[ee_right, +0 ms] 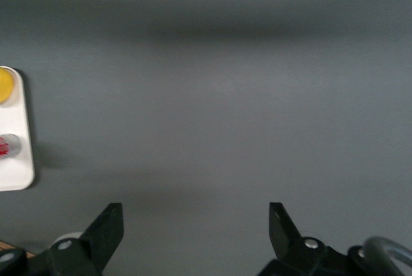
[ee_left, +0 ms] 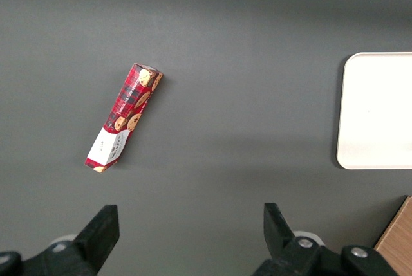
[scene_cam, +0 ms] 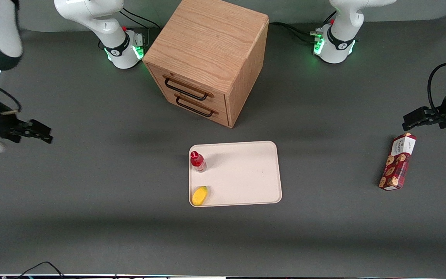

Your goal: Place coke bottle on tray

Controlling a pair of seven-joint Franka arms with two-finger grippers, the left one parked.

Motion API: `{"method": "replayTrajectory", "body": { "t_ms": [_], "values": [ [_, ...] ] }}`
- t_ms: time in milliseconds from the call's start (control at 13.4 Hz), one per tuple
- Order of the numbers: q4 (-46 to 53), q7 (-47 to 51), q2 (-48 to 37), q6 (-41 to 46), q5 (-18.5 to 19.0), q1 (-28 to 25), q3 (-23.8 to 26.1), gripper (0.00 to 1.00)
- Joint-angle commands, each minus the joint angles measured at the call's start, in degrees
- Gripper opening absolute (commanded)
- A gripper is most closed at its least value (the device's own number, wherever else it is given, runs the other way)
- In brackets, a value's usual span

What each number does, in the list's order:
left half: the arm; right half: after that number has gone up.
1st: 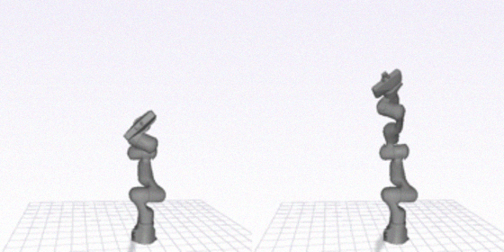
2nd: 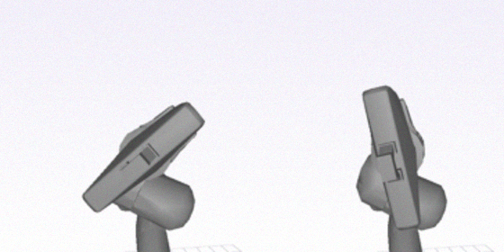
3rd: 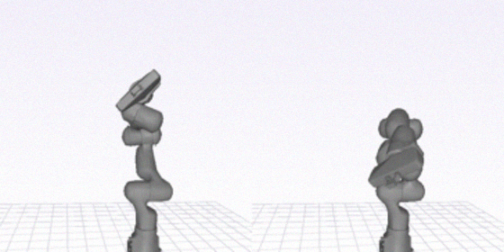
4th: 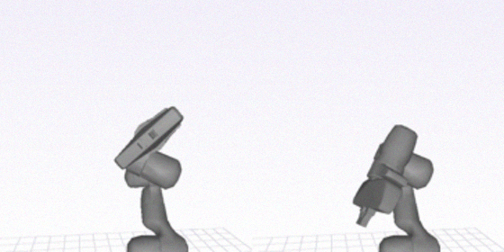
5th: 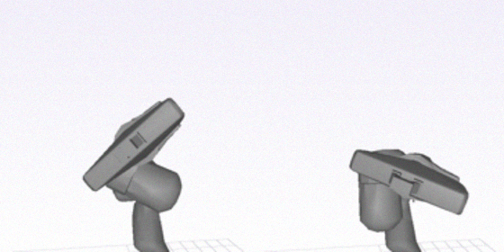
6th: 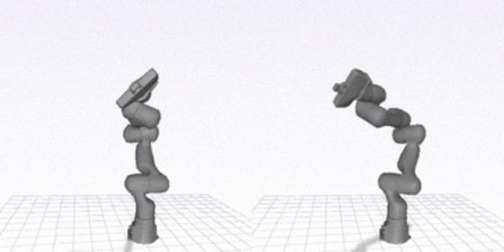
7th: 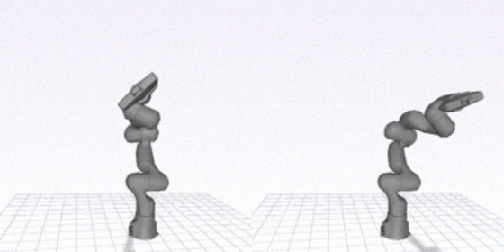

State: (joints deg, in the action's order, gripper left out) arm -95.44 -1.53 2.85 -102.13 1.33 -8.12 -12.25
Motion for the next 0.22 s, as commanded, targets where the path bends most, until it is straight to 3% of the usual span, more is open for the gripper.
{"method": "replayTrajectory", "body": {
  "t_ms": [0,149],
  "values": [
    [-1.3,-2.2,-2.3,0.3,-1.7,-0.1,-1.4,1.0],
    [-1.2,-2.0,-2.6,0.3,-1.8,-0.1,-1.4,1.0]
  ]
}}
